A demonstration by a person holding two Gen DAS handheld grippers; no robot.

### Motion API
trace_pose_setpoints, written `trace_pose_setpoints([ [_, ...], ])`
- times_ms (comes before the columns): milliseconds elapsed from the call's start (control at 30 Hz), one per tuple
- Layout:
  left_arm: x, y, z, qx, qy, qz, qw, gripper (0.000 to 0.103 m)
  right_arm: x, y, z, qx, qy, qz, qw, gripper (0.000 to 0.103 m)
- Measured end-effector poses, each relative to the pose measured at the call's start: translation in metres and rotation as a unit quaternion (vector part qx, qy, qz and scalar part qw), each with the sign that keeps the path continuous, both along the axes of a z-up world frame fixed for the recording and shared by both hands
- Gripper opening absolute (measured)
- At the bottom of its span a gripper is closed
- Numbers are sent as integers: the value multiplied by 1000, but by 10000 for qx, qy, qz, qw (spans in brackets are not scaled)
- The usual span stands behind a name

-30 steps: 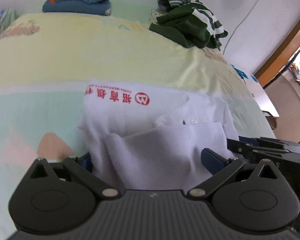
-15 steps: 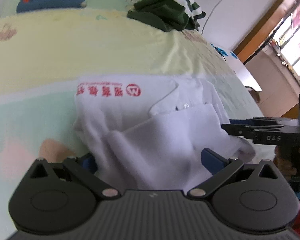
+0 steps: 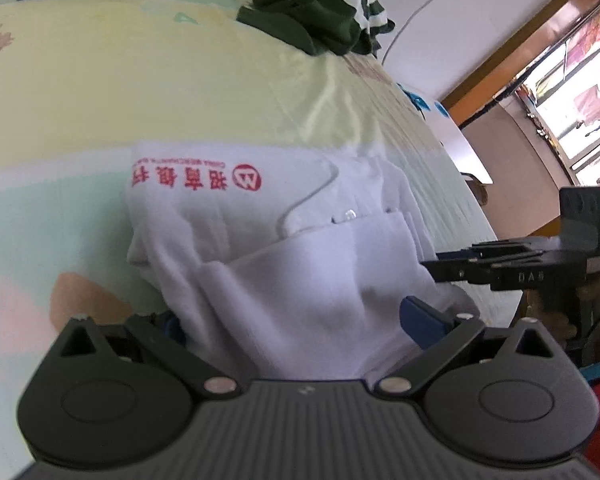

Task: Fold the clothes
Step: 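Close the right gripper on the folded white shirt while the left gripper grasps it too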

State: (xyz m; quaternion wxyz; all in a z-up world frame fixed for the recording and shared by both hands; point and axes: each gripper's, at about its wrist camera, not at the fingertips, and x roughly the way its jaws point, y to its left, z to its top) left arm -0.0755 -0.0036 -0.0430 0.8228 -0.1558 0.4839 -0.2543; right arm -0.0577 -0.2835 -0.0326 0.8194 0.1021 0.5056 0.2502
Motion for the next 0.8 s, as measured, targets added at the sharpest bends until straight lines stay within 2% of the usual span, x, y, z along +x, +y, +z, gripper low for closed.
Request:
trace_pose_setpoints([
  [33, 0, -1, 0, 19, -31, 0, 10000, 99, 2, -1, 0, 45, 85, 28, 9999, 22],
  [100, -3, -3, 1, 146, -101, -51, 9998, 96, 1, 3, 0, 72, 55, 127, 9999, 20],
  [167, -5, 0, 2, 177, -80, -52, 9998, 88, 0, 3, 2, 49, 18, 247, 9997, 20],
  [233, -4, 10, 1, 91, 32, -59, 9999, 80, 2, -7, 1, 220, 253, 166, 9993, 21],
  [267, -3, 14, 0, 23, 93, -62, 9999, 80, 3, -13, -1, 310, 412, 101, 9986, 22],
  [333, 1, 21, -2, -126, 213, -66, 9997, 83, 6, -21, -4, 467, 585, 66, 9972, 23],
  [367, 1, 19, -2, -72, 208, -86, 9997, 84, 8, -24, -5, 544, 665, 54, 9963, 23],
  [433, 1, 8, 0, 158, 137, -142, 9997, 95, 9, -22, -3, 501, 643, 165, 9965, 23],
  [667, -9, -26, 1, 957, -213, -133, 9951, 101, 5, 4, 6, -109, 232, 354, 9990, 24],
  [800, -5, -17, 0, 698, -97, -20, 9975, 101, -2, 11, 7, -332, 65, 123, 9994, 26],
])
